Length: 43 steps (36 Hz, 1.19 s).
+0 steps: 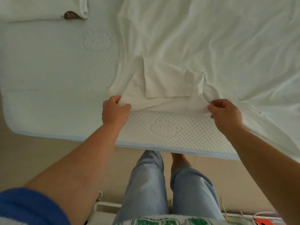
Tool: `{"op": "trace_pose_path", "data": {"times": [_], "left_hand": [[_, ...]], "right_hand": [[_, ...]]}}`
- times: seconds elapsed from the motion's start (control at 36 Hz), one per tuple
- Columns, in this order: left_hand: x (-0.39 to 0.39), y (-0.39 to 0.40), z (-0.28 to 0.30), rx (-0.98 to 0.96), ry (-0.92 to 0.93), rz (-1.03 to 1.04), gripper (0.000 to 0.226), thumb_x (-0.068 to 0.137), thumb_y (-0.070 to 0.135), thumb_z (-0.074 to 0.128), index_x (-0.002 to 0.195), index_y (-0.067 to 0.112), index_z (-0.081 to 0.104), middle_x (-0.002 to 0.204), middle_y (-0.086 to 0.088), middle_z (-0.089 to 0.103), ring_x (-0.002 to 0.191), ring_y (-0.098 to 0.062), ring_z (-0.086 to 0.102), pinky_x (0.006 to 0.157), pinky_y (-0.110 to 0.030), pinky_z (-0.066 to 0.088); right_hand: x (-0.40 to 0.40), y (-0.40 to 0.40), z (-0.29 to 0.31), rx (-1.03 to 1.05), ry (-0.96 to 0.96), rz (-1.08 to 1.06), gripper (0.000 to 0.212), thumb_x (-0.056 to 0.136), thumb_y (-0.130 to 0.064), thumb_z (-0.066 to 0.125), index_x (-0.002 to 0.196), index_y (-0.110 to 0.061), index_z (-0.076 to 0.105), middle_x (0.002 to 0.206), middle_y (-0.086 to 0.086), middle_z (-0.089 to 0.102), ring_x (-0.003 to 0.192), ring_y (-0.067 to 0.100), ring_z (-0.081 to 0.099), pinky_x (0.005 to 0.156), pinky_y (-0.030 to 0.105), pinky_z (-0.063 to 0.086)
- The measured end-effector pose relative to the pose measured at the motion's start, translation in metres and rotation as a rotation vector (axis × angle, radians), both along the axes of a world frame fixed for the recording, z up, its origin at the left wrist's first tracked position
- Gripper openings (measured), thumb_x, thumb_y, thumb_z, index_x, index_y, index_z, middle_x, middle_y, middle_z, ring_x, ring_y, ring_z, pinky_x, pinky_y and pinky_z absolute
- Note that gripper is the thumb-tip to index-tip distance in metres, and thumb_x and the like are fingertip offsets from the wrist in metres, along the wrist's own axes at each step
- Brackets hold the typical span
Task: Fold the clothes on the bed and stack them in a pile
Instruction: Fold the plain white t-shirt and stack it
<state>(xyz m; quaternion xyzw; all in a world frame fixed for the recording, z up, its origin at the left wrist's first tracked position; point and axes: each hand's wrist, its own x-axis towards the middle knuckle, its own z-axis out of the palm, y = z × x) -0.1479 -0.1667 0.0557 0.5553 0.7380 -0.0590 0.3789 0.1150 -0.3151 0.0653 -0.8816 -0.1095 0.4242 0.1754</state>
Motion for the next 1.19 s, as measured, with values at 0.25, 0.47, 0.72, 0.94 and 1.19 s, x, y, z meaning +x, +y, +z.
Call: {"op": "trace_pose_path", "data": {"times": [0.25, 0.47, 0.72, 0.94, 1.19], "left_hand": [[-0.012, 0.026, -0.006, -0.182, -0.110, 0.004, 0.017, 0.088, 0.030, 0.057, 0.077, 0.017, 0.055, 0.076, -0.004, 0.061, 0.047, -0.014, 0.062, 0.054, -0.029, 0.051], [-0.033, 0.059, -0.003, -0.220, -0.062, -0.308, 0.019, 0.084, 0.040, 0.064, 0.072, 0.026, 0.057, 0.070, 0.005, 0.061, 0.042, -0.009, 0.059, 0.044, -0.023, 0.041], [-0.012, 0.030, 0.000, 0.006, 0.174, -0.391, 0.013, 0.083, 0.036, 0.059, 0.087, 0.023, 0.056, 0.085, 0.001, 0.057, 0.080, -0.023, 0.055, 0.064, -0.030, 0.034], [0.061, 0.007, 0.046, 0.133, 0.028, -0.530, 0.021, 0.084, 0.024, 0.058, 0.103, 0.016, 0.060, 0.104, -0.007, 0.058, 0.085, -0.023, 0.054, 0.068, -0.030, 0.034], [0.197, -0.050, 0.046, 0.083, -0.177, -0.922, 0.027, 0.082, 0.018, 0.058, 0.108, 0.018, 0.065, 0.110, -0.007, 0.061, 0.104, -0.027, 0.055, 0.082, -0.032, 0.041]], "right_hand": [[0.002, 0.002, 0.004, -0.044, -0.242, 0.277, 0.054, 0.088, -0.030, 0.055, 0.138, -0.017, 0.039, 0.139, 0.007, 0.036, 0.098, 0.028, 0.054, 0.086, 0.034, 0.039], [0.040, 0.023, -0.011, -0.333, -0.159, 0.567, 0.025, 0.087, -0.037, 0.050, 0.097, -0.018, 0.062, 0.079, 0.000, 0.056, 0.069, 0.021, 0.048, 0.063, 0.029, 0.033], [0.039, 0.022, -0.002, -0.271, -0.212, 0.513, 0.032, 0.084, -0.033, 0.062, 0.110, -0.015, 0.061, 0.101, 0.007, 0.057, 0.079, 0.020, 0.048, 0.070, 0.029, 0.037], [0.032, -0.034, 0.046, -0.228, -0.174, 0.341, 0.041, 0.087, -0.031, 0.061, 0.124, -0.015, 0.053, 0.128, 0.008, 0.049, 0.106, 0.024, 0.053, 0.081, 0.029, 0.038], [0.088, -0.138, 0.048, -0.303, -0.163, 0.252, 0.045, 0.085, -0.026, 0.063, 0.126, -0.012, 0.051, 0.128, 0.011, 0.049, 0.119, 0.029, 0.045, 0.095, 0.037, 0.037]]}}
